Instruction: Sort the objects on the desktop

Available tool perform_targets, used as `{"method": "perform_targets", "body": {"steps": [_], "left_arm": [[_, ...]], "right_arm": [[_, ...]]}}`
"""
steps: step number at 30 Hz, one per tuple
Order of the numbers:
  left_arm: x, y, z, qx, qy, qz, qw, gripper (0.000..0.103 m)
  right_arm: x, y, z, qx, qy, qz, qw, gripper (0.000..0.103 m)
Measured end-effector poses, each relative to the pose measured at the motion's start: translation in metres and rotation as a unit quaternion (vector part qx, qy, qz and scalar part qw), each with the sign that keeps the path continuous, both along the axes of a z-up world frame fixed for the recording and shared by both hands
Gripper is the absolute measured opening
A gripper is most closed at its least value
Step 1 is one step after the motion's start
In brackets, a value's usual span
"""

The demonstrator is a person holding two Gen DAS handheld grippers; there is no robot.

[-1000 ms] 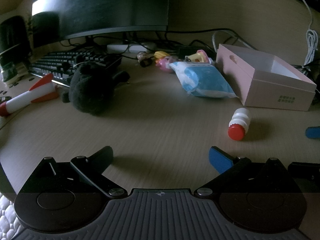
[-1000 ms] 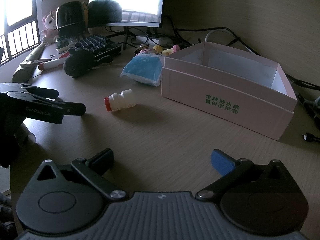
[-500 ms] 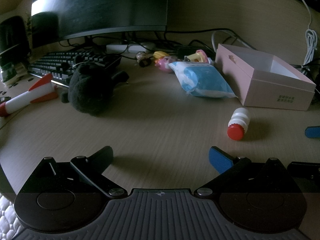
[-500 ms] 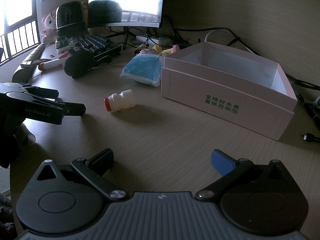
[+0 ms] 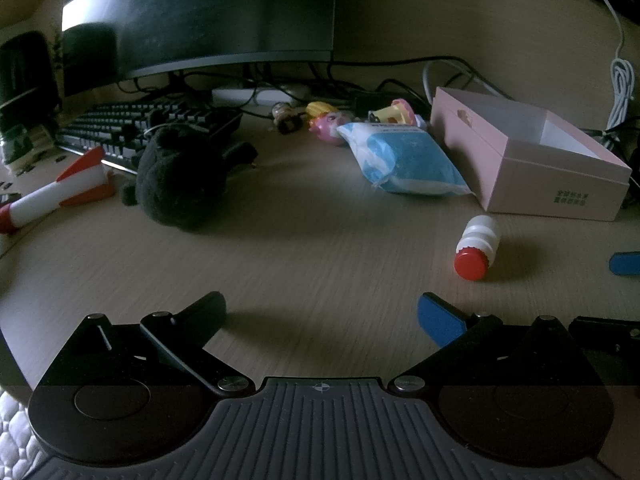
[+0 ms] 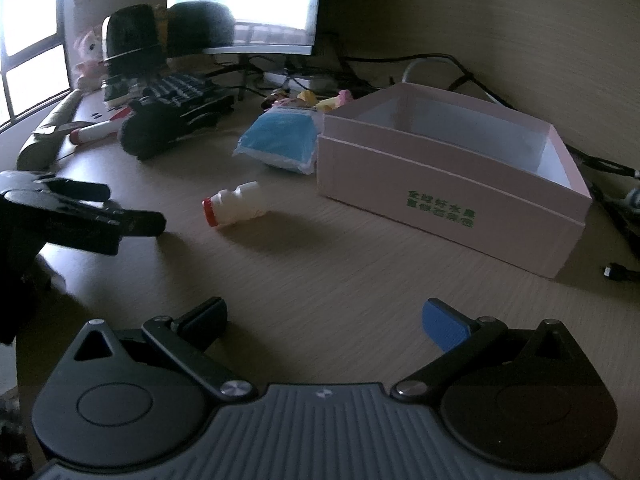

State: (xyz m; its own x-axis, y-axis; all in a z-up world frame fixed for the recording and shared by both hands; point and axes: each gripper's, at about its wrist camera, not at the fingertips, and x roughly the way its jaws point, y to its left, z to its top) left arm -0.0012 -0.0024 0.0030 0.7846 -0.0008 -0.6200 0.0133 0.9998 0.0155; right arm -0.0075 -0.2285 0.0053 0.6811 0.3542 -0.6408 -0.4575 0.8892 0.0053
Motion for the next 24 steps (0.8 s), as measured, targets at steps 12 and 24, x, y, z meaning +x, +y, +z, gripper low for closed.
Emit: {"method": "perform_targets", "body": {"steps": [12,24], "left_arm": [[0.0,0.0,0.0,0.0,0.0,0.0,1.0,0.103],[0.003,0.001,-0.002,-0.001,0.006,-0.006,1.0,0.103]], "right_arm": [[0.004,0.011,0.003,-0.01,0.032,-0.059,0.998,0.103],[-0.001,0.013,0.003,-0.015,0.034,-0.078,0.996,0.103]]}}
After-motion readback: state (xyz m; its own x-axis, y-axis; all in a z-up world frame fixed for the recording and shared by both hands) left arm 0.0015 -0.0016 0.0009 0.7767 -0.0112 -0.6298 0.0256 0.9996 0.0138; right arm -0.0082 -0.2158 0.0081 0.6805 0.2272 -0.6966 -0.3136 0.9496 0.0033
